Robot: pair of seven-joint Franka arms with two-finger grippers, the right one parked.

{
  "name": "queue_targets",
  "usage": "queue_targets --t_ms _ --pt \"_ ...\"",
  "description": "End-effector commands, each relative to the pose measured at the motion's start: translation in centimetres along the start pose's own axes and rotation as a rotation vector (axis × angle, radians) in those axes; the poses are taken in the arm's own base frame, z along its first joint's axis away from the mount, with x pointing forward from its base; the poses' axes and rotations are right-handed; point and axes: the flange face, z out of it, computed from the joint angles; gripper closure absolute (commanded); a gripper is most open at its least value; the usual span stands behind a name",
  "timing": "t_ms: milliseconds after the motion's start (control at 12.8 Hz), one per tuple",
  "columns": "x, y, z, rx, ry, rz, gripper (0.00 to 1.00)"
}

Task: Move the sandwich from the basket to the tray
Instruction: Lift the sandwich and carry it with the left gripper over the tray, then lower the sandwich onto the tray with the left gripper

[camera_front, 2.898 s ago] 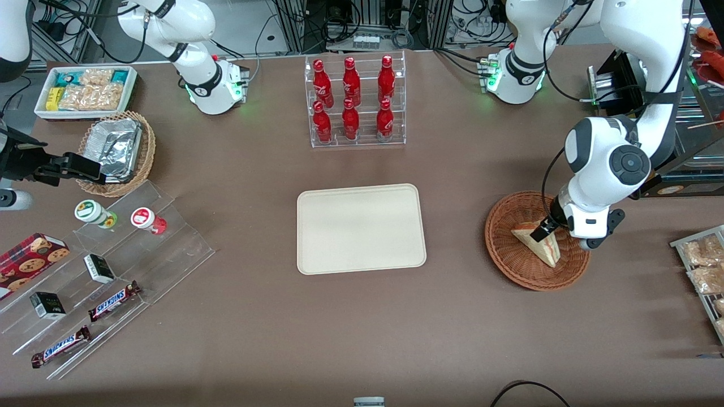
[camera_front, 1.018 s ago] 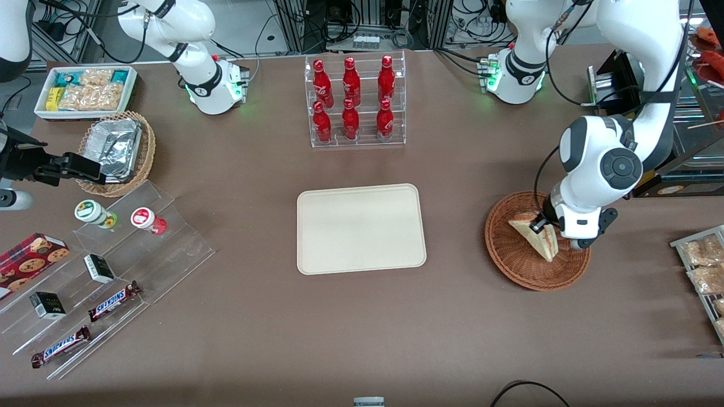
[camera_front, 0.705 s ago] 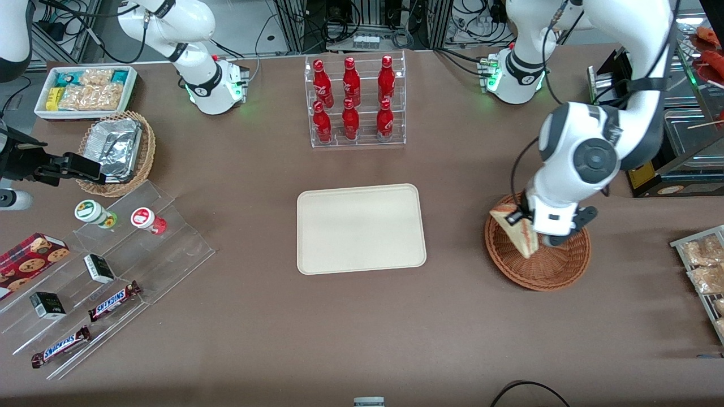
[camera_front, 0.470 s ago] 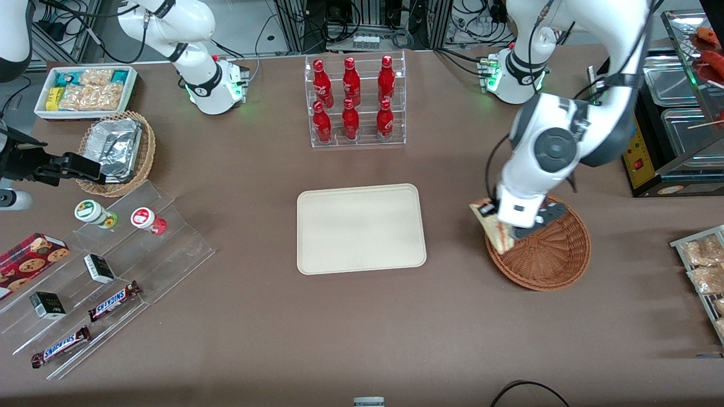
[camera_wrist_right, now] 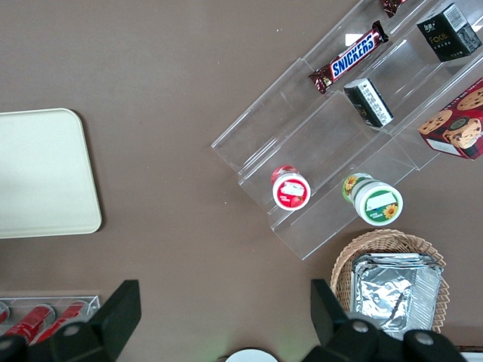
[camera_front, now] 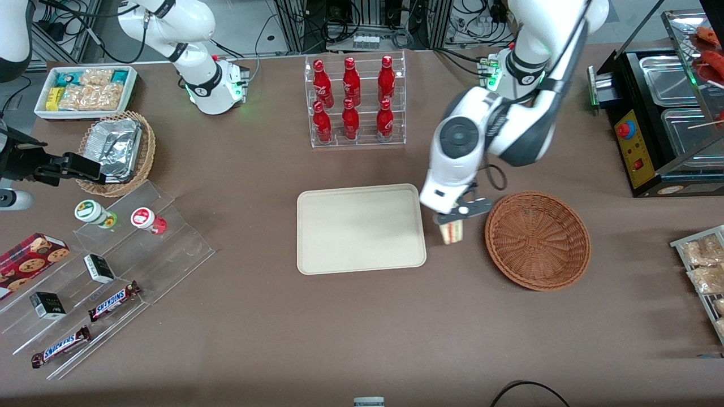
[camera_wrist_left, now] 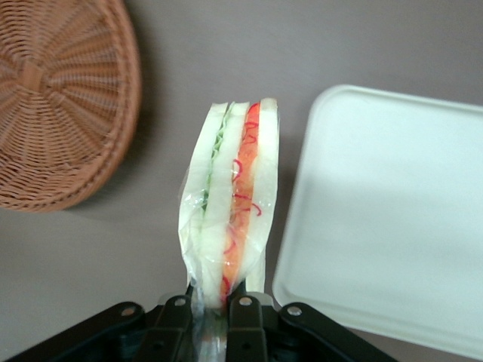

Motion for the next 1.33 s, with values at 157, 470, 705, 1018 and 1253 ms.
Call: queue_targets --t_ms 157,470,705,1018,1253 --pt "-0.9 7.5 0.9 0.036 0.003 0.070 1.00" --pt "-1.8 12.1 1.4 0.010 0.021 0.072 1.00" --pt "-2.1 14.9 2.0 -0.049 -0.015 0.052 1.00" --pt "-2.4 17.7 3.4 -0.118 -0.004 0.013 1.00" --pt "-2.6 19.3 4.1 -0.150 0.000 -0.022 1.00"
